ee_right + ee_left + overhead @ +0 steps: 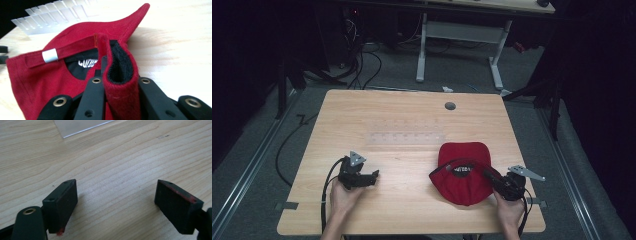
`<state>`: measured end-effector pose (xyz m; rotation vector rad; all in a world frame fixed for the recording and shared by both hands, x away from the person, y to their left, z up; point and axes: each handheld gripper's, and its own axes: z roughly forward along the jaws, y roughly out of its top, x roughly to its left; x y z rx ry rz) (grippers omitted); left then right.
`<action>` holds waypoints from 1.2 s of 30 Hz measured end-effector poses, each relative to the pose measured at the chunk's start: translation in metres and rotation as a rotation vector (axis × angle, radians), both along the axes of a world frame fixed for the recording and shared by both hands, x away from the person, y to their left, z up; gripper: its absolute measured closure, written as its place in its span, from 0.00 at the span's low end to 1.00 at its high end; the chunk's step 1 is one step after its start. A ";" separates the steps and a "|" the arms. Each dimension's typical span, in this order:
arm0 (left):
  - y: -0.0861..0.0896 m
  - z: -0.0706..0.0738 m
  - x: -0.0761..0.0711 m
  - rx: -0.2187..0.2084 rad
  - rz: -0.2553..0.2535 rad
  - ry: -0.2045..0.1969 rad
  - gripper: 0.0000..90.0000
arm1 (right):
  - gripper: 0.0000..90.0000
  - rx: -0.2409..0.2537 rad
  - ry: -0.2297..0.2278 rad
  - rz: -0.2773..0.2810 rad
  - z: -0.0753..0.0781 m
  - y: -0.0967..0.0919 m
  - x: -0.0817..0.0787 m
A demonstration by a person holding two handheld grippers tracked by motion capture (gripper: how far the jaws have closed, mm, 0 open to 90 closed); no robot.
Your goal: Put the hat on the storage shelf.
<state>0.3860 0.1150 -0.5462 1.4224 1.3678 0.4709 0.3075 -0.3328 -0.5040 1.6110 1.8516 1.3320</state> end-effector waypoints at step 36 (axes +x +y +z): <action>-0.060 0.039 -0.075 0.103 -0.333 -0.216 0.24 | 0.93 0.054 -0.045 0.332 0.065 0.067 0.023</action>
